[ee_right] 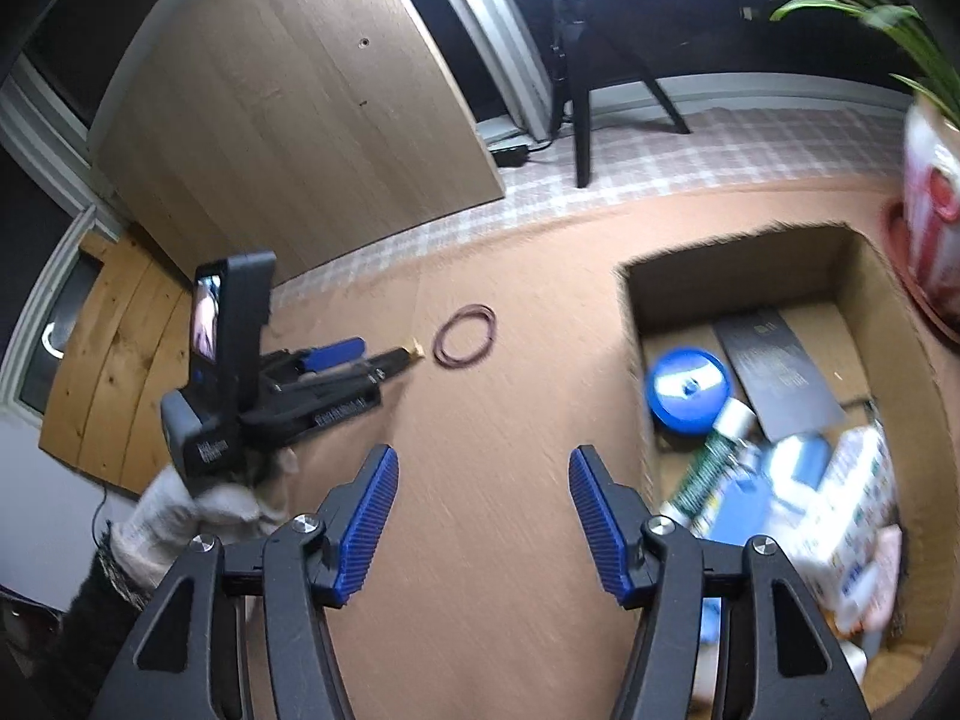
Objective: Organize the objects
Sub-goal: 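Grasp the wooden clothespin with the left tool while the right tool grasps the purple rubber band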
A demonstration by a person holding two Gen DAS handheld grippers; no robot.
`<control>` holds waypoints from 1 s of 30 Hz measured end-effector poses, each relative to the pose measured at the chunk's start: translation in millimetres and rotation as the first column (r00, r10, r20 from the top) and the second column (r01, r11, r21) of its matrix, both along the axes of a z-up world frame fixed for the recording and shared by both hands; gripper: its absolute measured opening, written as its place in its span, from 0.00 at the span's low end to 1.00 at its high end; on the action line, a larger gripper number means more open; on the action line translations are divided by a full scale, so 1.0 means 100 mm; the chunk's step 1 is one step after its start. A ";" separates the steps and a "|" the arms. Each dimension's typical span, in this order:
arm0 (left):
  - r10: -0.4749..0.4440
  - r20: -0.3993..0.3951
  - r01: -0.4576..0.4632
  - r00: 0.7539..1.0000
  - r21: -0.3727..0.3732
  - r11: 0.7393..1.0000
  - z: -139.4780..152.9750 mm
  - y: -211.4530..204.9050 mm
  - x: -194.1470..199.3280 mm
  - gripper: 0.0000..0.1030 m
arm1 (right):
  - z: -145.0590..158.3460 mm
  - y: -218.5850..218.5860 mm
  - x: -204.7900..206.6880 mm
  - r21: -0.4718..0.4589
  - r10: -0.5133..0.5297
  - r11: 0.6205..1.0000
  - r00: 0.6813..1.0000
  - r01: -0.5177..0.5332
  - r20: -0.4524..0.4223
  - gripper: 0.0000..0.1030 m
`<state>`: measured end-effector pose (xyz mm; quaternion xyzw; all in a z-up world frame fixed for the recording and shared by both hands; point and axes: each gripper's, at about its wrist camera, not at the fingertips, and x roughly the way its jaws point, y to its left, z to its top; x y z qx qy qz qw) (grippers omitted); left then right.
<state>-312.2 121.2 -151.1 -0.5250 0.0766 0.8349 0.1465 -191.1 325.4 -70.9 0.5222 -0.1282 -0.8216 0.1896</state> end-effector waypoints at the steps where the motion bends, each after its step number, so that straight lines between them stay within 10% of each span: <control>1: -0.005 0.014 0.005 1.000 0.006 1.000 -0.03 0.00 -0.01 0.47 | -0.02 -0.04 -0.07 0.001 0.002 1.000 1.000 -0.002 0.008 0.54; 8: -0.011 0.051 0.009 0.999 0.048 0.999 -0.07 -0.07 0.04 0.14 | -0.18 -0.34 -0.57 0.006 0.014 1.000 0.997 -0.014 0.078 0.54; 25: 0.052 0.090 -0.061 0.995 0.104 0.993 -0.08 -0.52 0.65 0.14 | -0.88 -0.94 -1.36 0.322 -0.037 0.947 0.988 -0.013 0.148 0.41; 30: 0.075 0.094 -0.085 0.993 0.114 0.990 -0.09 -0.64 0.75 0.14 | -0.90 -1.11 -1.15 0.423 0.056 0.901 0.993 -0.097 0.107 0.11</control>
